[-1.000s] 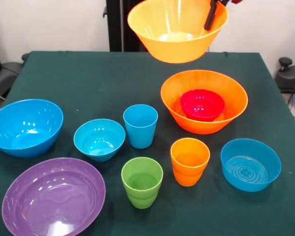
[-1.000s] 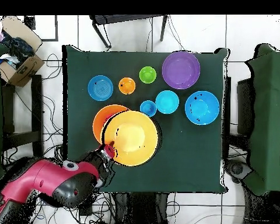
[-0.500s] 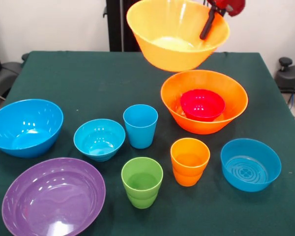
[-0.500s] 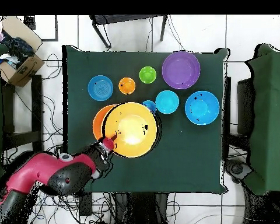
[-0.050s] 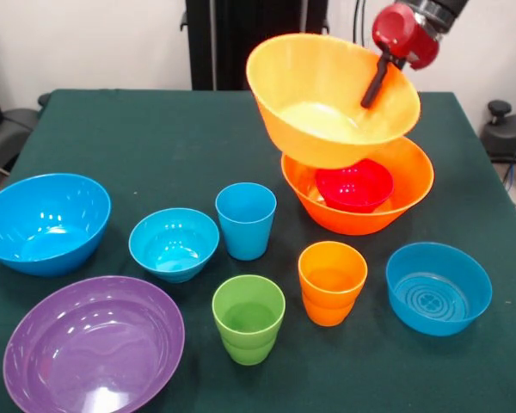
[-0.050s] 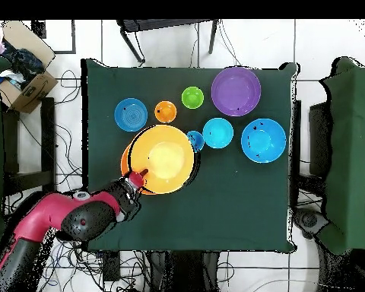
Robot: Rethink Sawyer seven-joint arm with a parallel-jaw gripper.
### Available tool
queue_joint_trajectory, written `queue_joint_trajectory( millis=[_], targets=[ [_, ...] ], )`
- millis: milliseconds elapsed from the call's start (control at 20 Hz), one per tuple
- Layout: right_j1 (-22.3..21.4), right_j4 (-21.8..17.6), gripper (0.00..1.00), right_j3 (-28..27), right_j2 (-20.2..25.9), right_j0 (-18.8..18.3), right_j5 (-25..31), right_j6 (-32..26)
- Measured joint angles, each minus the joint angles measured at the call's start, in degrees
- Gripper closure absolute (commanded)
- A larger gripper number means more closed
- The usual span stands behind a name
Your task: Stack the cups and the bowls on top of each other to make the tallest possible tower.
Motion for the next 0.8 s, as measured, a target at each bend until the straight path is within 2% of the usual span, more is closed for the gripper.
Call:
queue_joint_trajectory(
  millis=[350,800],
  targets=[
    [1.1,5.1,1.00,-1.8,-0.2,-0.6,1.9,0.1],
    [-0.3,12.1,1.00,-2.3,-0.2,-1.4,3.5,0.1]
  ],
)
